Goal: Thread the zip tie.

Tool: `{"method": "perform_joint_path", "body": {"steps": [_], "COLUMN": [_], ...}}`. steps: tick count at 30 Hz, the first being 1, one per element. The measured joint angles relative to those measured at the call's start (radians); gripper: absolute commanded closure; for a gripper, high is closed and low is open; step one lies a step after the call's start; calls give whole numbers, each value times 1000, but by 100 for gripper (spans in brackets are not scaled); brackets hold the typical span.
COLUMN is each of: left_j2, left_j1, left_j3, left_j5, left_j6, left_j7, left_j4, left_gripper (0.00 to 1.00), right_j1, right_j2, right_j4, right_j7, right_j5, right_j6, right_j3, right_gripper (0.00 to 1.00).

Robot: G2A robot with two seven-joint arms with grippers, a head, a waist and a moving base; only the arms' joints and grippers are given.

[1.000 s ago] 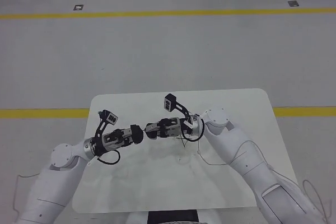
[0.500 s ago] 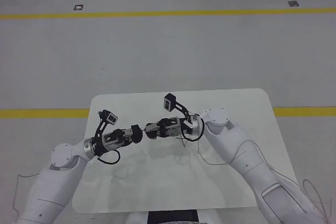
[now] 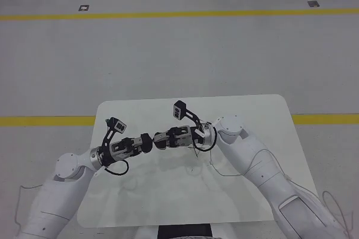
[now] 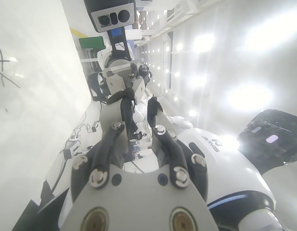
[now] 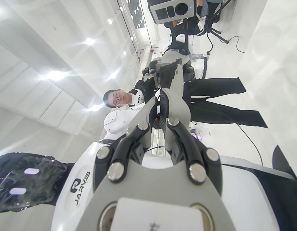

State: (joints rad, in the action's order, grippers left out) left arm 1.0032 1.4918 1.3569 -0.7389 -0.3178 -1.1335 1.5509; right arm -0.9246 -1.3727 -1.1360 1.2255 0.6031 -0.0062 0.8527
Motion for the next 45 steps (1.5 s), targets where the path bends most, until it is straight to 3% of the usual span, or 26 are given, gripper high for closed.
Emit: {"method": "perform_joint_path", "body": {"steps": [4,11,12,13,25,29,38,41,45], "left_j2": [0,-2,-2,-2,-9,-11,-11,-11,-17], "left_j1": [0,0,0,0,11,16,13,13,28], "left_j3": [-2,-3,-3,-3,26,32,32,45,111], "left_j5": [0,1,1,1,-10,-26,-16,7,2], "left_j6": [0,0,0,0,-16,-23,-22,-22,-22], "left_j7": [2,5,5,5,-21,-66,-68,-26,-44], "left_j4": [0,0,0,0,1,14,20,22,8], "left_gripper": [100,100,100,100,100,100,100,100,100], "right_j1": [0,0,-1,-1,-21,-49,-49,-51,-48], "right_j2": [-1,-1,-1,0,32,50,50,61,88], "right_j4": [3,2,2,2,-19,-48,-48,-74,-117], "right_j7": [-6,-11,-12,-12,-34,-121,-114,-155,-172], "right_j5": [2,-2,-3,-3,-51,-157,-152,-229,-419], "right_j6": [-3,-3,-2,-1,-1,-73,-72,-66,-13], "right_j3": [-1,-1,0,0,87,126,125,134,161], "right_gripper": [100,100,65,0,0,0,0,0,0]}}
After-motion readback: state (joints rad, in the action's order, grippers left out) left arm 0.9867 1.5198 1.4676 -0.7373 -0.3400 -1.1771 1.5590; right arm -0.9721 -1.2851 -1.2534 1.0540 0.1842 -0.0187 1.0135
